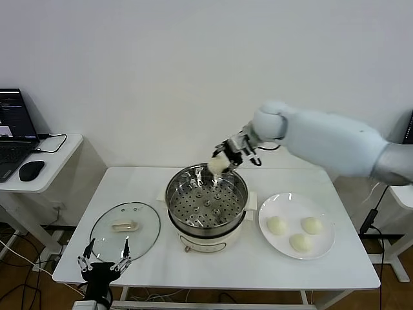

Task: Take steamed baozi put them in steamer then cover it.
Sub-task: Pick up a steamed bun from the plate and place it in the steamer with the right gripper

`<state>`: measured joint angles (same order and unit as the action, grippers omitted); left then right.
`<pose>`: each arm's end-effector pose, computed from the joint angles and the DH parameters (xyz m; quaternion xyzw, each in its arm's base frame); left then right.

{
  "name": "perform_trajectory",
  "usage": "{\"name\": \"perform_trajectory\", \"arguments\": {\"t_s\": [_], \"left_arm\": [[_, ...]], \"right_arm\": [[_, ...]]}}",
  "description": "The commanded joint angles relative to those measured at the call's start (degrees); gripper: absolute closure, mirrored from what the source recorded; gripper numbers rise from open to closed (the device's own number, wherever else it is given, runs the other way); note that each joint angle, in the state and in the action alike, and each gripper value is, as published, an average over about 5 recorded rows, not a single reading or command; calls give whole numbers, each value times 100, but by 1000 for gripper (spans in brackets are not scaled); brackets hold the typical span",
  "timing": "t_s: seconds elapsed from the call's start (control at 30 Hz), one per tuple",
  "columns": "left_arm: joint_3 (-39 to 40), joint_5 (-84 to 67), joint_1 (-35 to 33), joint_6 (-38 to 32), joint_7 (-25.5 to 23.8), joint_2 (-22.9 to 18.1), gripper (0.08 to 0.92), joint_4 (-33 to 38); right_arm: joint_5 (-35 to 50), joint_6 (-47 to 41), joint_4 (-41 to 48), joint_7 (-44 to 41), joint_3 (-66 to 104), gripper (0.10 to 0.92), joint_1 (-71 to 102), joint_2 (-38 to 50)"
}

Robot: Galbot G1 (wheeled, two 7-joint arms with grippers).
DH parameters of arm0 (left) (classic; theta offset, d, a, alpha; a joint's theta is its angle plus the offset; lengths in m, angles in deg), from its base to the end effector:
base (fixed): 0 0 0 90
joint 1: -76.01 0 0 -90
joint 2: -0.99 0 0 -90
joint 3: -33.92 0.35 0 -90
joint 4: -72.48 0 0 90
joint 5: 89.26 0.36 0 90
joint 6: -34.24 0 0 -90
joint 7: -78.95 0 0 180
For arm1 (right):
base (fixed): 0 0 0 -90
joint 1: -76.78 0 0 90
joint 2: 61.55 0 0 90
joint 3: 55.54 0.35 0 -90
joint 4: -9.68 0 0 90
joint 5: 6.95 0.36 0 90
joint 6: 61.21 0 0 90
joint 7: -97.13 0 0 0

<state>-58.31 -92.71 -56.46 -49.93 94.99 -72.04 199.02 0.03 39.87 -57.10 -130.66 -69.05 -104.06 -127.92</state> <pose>0.1278 0.0504 -0.2884 0.0659 -0.9876 -0.1132 0.0860 0.5807 0.0975 -0.0688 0.6033 -0.4049 0.6861 0.0364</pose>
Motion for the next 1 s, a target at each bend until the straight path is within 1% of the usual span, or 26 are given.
{"name": "perform_trajectory", "arguments": {"t_s": [0.03, 0.27, 0.47, 0.67, 0.93, 1.0], "left_arm": [[-40, -7, -9, 2, 3, -5, 177, 2], [-62, -18, 10, 1, 5, 8, 177, -15], [-56, -19, 43, 4, 4, 18, 177, -33], [-59, -19, 48, 3, 3, 18, 177, -43], [-60, -14, 27, 2, 3, -15, 177, -14], [-61, -12, 21, 2, 3, -18, 177, -9]], "right_arm": [[-1167, 1054, 488, 120, -189, 440, 354, -696], [-2462, 1686, 1148, 336, 175, 440, 726, -805], [-3128, 2020, 1613, 530, 518, 440, 912, -941], [-3214, 2125, 1762, 594, 592, 437, 999, -1054], [-3068, 2141, 1721, 595, 553, 387, 1014, -1100], [-3026, 2148, 1712, 599, 545, 363, 995, -1094]]}}
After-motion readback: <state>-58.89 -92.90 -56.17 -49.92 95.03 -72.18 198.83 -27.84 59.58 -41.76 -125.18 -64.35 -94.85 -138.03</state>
